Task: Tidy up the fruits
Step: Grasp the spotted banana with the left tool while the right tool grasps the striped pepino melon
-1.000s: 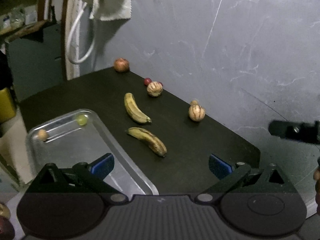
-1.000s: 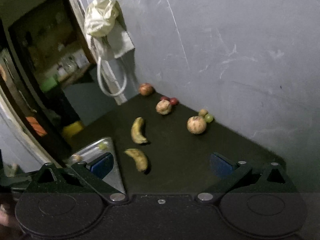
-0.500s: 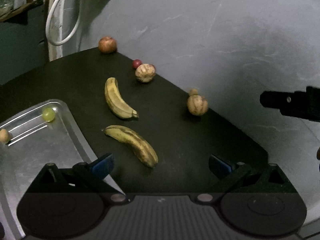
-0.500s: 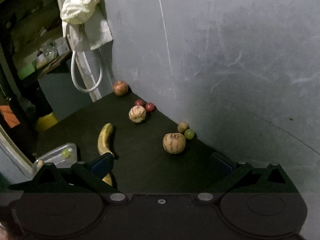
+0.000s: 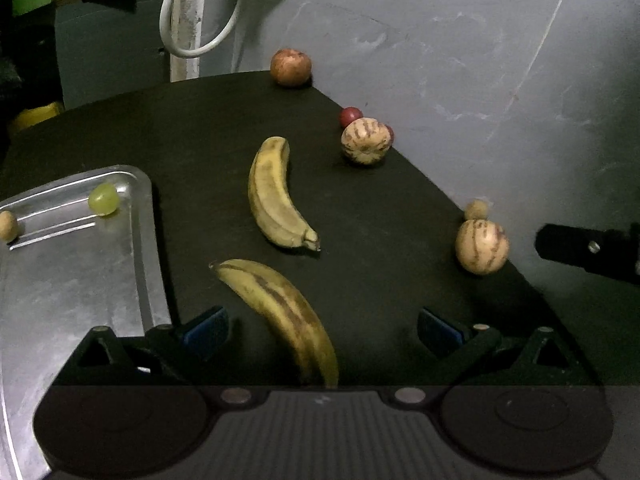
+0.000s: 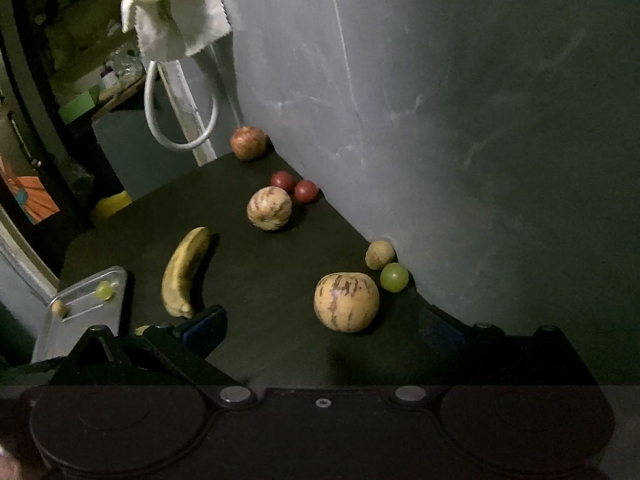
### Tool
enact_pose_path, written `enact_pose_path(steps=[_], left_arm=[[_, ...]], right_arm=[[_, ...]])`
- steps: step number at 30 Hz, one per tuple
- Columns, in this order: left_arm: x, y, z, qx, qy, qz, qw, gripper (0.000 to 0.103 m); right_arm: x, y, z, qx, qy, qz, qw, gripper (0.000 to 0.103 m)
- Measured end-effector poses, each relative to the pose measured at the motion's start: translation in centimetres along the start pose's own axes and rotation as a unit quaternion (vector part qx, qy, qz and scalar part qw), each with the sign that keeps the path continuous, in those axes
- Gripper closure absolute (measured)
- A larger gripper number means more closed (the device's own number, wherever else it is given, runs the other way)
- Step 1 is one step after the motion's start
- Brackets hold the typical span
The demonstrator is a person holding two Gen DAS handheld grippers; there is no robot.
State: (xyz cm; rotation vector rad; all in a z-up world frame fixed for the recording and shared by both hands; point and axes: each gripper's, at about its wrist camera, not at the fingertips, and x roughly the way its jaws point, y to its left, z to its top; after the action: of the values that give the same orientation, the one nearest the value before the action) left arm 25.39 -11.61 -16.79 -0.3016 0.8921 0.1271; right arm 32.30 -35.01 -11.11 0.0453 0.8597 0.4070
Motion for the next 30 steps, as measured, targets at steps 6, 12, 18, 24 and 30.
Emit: enact_pose_path(steps=[6,12,18,24,30], left_arm=[[1.4,-0.1,-0.1,0.003,0.006,0.019,0.9998,0.008],[2.3,0.1,0.1,0.005,0.012,0.026,0.9996,0.012],[2.7,-0.2,0.4,0.016,0.006,0.028,0.9995,0.020],[2.7,-0.5,0.4,0.025,0.008,0.040,0.9989,0.032],[2.7,-0.7,0.5,0.033,0.011,0.049,0.9982,0.036]], right_arm=[[3.4,0.3,0.3,0.002,0.014,-0.007,1.000,0.007],[5.9,0.6,0.5,0.000,0.022,-0.029,0.999,0.012],[7.3,0.4,0.7,0.008,0.028,-0.055,0.998,0.017],[8.4,0.2,0.7,0.009,0.041,-0.063,0.997,0.027],[8.8,0.3,0.6,0.002,0.048,-0.069,0.996,0.042]])
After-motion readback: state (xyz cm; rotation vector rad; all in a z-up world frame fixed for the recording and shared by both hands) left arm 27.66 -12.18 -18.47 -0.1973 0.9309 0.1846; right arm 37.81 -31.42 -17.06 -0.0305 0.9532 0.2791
